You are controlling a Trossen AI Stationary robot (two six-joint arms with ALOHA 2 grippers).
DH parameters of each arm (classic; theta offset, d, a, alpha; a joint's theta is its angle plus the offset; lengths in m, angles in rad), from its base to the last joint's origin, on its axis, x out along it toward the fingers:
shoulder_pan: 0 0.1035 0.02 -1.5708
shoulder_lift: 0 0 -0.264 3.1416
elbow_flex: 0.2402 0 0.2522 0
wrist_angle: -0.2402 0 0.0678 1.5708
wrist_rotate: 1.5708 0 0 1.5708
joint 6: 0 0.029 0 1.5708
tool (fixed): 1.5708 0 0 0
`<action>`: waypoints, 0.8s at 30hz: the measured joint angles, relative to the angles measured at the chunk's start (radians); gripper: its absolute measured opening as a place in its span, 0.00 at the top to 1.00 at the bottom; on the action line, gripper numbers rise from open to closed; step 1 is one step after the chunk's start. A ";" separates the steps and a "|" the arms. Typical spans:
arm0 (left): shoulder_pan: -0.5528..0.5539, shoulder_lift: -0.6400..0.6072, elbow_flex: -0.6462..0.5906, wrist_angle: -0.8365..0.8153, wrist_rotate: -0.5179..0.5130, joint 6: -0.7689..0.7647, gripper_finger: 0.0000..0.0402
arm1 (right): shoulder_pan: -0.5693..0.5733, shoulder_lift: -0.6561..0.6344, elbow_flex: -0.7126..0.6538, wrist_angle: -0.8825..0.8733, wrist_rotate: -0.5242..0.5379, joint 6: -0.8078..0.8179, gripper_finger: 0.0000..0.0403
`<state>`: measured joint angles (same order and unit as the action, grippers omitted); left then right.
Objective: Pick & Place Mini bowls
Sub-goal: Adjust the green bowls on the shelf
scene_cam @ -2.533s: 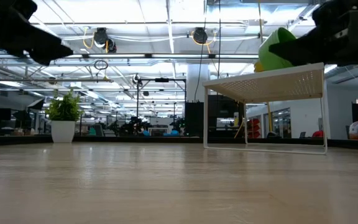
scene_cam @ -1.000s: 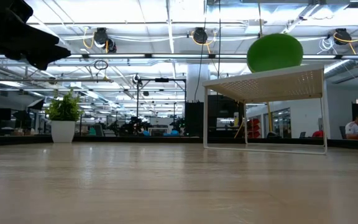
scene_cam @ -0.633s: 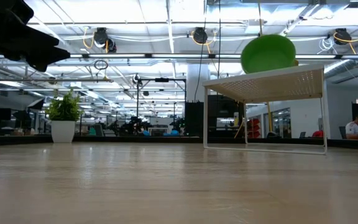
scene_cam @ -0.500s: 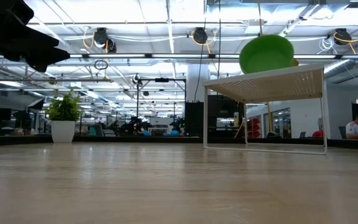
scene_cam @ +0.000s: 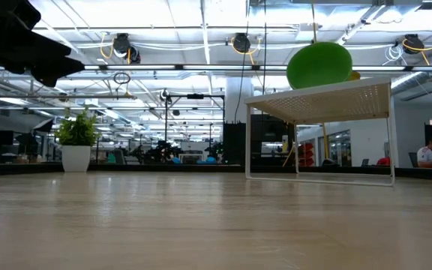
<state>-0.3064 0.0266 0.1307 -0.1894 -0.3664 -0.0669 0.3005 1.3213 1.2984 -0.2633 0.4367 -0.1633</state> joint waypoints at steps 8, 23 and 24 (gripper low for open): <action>0.000 0.000 0.000 0.005 0.000 -0.003 0.37 | -0.077 0.058 0.282 -0.700 0.220 0.287 0.63; 0.000 0.000 0.000 -0.018 0.000 -0.021 0.37 | -0.244 0.124 0.369 -1.211 0.143 0.480 0.56; 0.000 0.000 0.000 -0.018 0.000 -0.021 0.37 | -0.250 0.126 0.357 -1.216 0.148 0.465 0.56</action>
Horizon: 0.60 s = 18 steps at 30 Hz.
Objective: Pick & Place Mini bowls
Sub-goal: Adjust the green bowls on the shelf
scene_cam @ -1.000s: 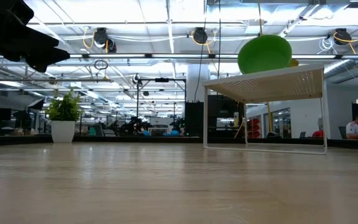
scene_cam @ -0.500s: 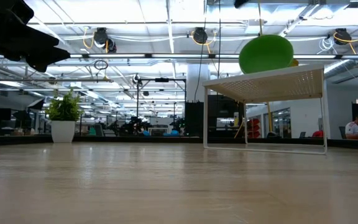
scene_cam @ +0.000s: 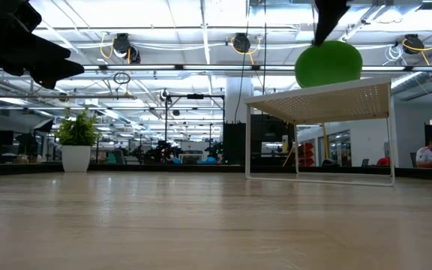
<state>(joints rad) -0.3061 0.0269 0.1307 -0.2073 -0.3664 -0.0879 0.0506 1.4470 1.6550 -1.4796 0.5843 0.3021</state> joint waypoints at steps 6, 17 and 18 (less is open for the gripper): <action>0.000 0.000 0.000 0.000 0.000 0.000 0.37 | -0.026 0.013 -0.038 -0.006 0.024 -0.060 0.57; 0.000 0.000 0.000 0.000 0.000 0.000 0.37 | -0.019 0.012 -0.038 0.000 -0.017 -0.058 0.58; 0.000 0.000 0.000 0.000 0.000 0.001 0.37 | -0.016 0.012 -0.038 0.000 -0.035 -0.055 0.58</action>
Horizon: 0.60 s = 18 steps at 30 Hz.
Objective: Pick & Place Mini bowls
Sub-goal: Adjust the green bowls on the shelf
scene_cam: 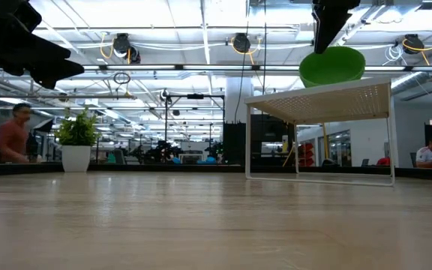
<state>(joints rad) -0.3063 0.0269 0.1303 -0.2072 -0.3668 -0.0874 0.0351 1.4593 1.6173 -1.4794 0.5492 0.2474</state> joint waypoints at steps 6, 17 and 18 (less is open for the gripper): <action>0.000 0.000 0.000 0.000 0.000 0.001 0.37 | 0.029 0.000 0.003 -0.069 0.017 -0.006 0.58; 0.000 0.000 0.000 0.000 0.000 0.001 0.37 | 0.045 -0.001 0.083 -0.091 0.124 0.026 0.58; 0.000 0.000 0.000 0.000 0.000 0.001 0.37 | 0.042 -0.003 0.083 -0.093 0.148 0.025 0.58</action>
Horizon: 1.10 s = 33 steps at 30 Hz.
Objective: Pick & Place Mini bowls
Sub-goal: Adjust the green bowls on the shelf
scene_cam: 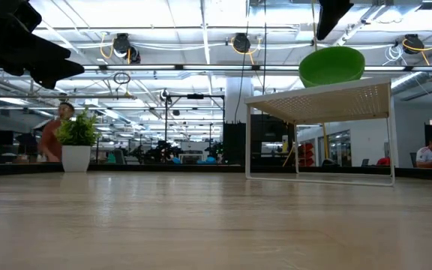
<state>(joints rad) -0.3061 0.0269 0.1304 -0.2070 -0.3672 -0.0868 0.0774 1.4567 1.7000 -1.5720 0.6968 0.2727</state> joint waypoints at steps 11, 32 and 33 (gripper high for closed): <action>0.000 0.000 0.000 -0.003 0.001 -0.003 0.37 | -0.158 -0.005 0.000 0.000 0.010 -0.039 0.58; 0.000 0.000 0.000 -0.007 0.002 -0.006 0.37 | -0.278 -0.003 -0.094 0.001 -0.097 -0.128 0.71; 0.000 0.000 0.000 -0.007 0.002 -0.006 0.37 | -0.279 -0.003 -0.097 0.001 -0.097 -0.128 0.74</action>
<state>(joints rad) -0.3062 0.0269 0.1303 -0.2138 -0.3652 -0.0933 -0.2020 1.4540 1.6032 -1.5712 0.6003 0.1443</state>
